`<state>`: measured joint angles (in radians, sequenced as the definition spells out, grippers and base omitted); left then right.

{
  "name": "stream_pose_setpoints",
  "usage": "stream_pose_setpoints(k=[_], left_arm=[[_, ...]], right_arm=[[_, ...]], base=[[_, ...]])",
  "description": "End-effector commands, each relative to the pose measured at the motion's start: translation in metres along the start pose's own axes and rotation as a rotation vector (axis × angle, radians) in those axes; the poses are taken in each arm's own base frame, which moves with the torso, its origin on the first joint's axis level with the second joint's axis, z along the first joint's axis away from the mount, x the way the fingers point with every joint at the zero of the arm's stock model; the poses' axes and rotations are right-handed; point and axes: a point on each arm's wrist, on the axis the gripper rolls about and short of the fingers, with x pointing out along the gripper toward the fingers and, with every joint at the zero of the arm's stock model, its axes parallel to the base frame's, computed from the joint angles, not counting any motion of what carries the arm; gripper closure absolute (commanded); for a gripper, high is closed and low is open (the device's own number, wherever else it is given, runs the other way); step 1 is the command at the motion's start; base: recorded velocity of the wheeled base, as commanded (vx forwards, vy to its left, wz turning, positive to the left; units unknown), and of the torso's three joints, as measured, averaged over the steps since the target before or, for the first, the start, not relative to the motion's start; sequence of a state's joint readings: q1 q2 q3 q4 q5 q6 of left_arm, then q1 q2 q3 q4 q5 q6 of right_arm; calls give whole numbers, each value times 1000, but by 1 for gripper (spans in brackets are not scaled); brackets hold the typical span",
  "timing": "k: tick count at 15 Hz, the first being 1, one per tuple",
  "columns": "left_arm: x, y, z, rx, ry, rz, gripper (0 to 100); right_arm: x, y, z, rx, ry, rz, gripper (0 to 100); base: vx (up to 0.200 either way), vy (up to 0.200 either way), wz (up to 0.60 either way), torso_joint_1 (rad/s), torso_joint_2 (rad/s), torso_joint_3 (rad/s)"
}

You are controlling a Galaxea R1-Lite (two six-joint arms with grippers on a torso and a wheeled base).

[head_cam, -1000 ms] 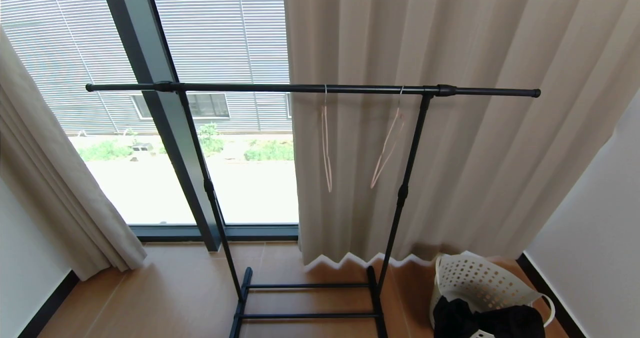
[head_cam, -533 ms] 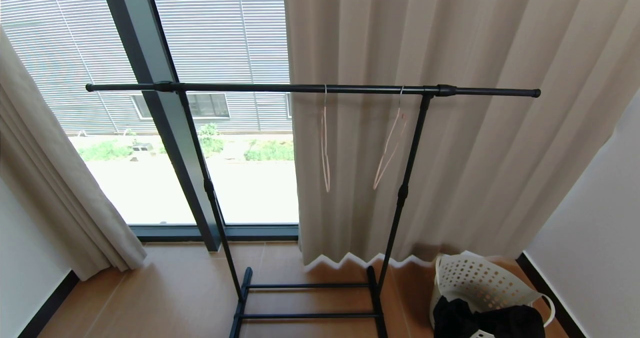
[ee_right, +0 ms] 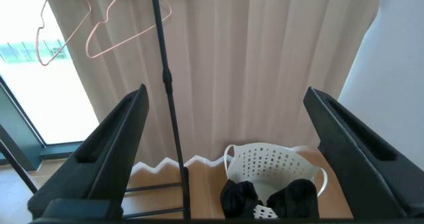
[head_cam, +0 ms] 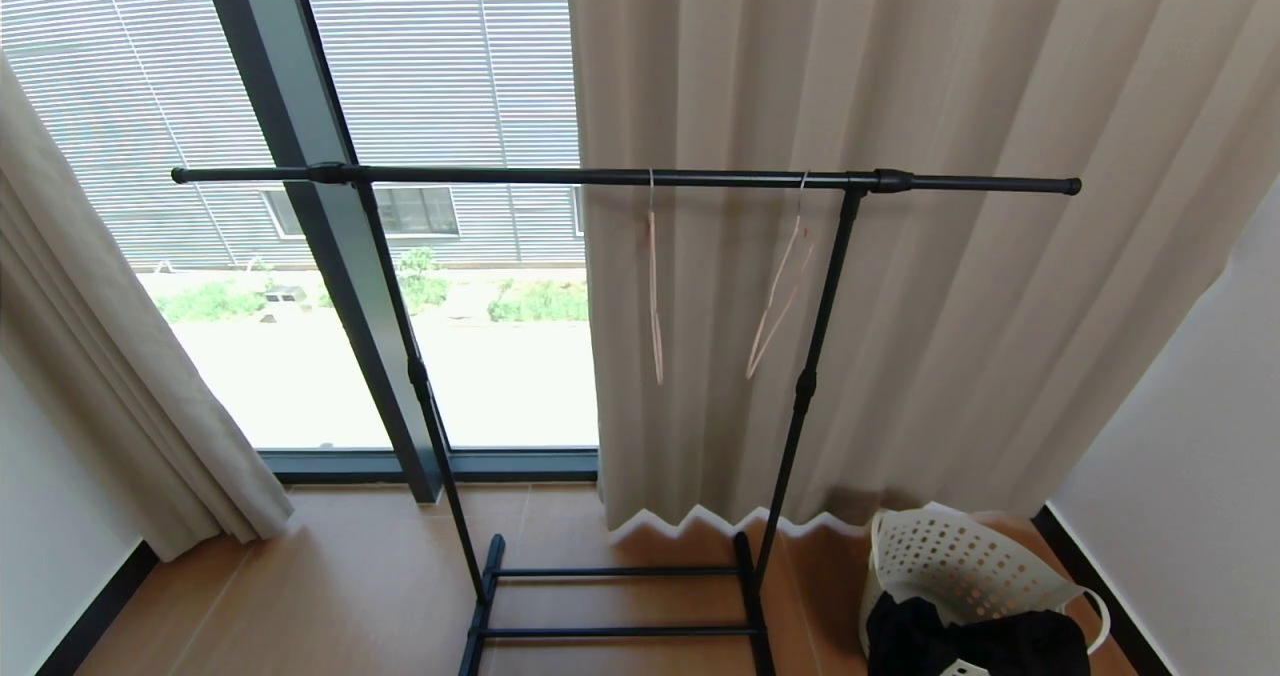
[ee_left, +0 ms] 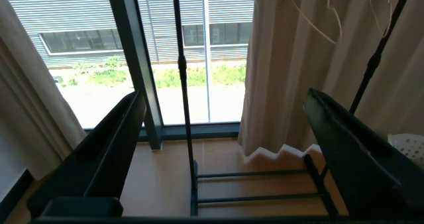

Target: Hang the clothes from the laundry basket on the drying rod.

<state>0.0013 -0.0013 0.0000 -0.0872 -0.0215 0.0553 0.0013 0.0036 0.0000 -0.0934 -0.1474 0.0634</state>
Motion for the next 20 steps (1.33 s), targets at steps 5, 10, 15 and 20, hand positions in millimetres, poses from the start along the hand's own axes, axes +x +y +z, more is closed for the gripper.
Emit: stream_pose_setpoints(k=[5, 10, 15, 20], left_arm=[[0, 0, 0, 0, 1, 0, 0], [0, 0, 0, 0, 1, 0, 0], [0, 0, 0, 0, 1, 0, 0], [0, 0, 0, -3, 1, 0, 0]], right_arm=[[0, 0, 0, -1, 1, 2, 0], [0, 0, 0, -2, -1, -4, 0], [0, 0, 0, 0, -2, -4, 0], [0, 0, 0, -11, -2, 2, 0]], base=[[0, 0, 0, 0, 0, 0], [0, 0, 0, 0, 0, 0], [0, 0, 0, 0, 0, 0], [0, 0, 0, 0, 0, 0]])
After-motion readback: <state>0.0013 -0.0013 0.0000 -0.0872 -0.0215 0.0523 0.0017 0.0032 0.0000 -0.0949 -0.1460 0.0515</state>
